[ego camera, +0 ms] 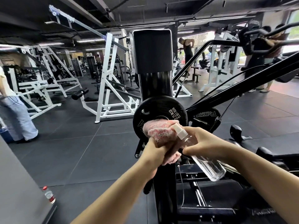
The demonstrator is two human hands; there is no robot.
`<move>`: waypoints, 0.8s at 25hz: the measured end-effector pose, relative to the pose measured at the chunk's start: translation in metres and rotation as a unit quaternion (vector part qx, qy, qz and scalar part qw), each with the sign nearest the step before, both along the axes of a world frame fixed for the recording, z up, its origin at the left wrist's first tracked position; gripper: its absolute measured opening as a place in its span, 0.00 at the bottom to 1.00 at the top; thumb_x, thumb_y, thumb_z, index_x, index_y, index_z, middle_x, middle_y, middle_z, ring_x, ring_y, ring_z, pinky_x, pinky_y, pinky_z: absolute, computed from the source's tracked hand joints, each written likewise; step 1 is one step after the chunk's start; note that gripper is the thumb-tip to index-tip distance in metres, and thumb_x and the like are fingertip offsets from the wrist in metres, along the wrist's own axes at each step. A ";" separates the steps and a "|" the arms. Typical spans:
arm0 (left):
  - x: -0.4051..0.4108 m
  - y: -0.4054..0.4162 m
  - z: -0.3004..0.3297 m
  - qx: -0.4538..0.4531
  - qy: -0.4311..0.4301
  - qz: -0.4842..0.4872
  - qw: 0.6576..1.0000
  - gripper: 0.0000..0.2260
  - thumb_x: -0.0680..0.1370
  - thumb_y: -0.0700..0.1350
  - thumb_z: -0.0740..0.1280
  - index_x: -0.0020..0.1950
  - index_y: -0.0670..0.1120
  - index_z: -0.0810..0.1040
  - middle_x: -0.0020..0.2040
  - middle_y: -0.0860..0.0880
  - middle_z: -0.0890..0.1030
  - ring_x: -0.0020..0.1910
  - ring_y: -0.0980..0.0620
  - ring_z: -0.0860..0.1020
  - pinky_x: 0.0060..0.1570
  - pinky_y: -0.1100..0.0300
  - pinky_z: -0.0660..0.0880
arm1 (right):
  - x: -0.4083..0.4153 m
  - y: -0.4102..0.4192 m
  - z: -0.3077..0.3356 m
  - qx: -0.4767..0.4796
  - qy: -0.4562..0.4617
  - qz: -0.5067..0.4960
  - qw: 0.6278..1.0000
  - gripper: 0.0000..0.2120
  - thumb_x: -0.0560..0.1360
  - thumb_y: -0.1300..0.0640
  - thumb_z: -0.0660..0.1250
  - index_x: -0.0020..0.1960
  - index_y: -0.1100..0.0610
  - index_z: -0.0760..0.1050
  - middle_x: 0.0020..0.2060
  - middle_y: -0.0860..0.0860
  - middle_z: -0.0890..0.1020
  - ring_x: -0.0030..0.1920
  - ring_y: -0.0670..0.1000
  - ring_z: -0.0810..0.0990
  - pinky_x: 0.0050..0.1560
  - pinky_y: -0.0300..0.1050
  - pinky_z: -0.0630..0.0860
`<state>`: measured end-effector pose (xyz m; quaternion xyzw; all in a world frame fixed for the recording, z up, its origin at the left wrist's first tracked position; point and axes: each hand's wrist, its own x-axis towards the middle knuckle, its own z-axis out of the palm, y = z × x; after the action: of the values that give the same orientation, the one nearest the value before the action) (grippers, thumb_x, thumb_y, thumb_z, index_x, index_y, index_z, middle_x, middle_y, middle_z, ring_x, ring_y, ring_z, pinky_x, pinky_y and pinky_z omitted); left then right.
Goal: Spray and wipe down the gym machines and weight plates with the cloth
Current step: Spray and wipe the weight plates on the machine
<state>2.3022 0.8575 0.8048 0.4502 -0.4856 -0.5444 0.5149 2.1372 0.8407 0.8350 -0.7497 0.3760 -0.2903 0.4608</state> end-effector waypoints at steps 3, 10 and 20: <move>0.012 0.014 -0.006 -0.038 -0.054 0.040 0.997 0.08 0.79 0.32 0.60 0.51 0.43 0.76 0.44 0.46 0.84 0.42 0.51 0.83 0.35 0.67 0.76 | -0.005 0.002 0.010 0.002 -0.011 -0.006 1.000 0.23 0.61 0.63 0.69 0.56 0.56 0.76 0.46 0.58 0.82 0.46 0.51 0.80 0.49 0.48 0.74; 0.039 -0.017 0.052 -0.163 0.007 0.059 0.985 0.10 0.79 0.27 0.53 0.54 0.33 0.71 0.34 0.41 0.77 0.23 0.57 0.76 0.24 0.67 0.72 | -0.009 -0.012 0.025 0.005 -0.063 -0.058 0.996 0.25 0.67 0.76 0.66 0.60 0.59 0.72 0.55 0.54 0.82 0.55 0.48 0.81 0.55 0.41 0.78; 0.040 -0.122 0.063 -0.354 -0.767 0.036 0.533 0.34 0.76 0.54 0.59 0.76 0.59 0.41 0.77 0.42 0.44 0.76 0.41 0.41 0.72 0.46 0.36 | -0.002 -0.077 0.026 -0.123 0.022 -0.290 0.949 0.15 0.63 0.60 0.70 0.50 0.56 0.74 0.32 0.49 0.73 0.34 0.50 0.70 0.38 0.44 0.68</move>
<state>2.3420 0.7355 0.8683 0.4927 -0.8309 0.2454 0.0809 2.1347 0.7633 0.8614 -0.6656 0.5484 -0.4385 0.2527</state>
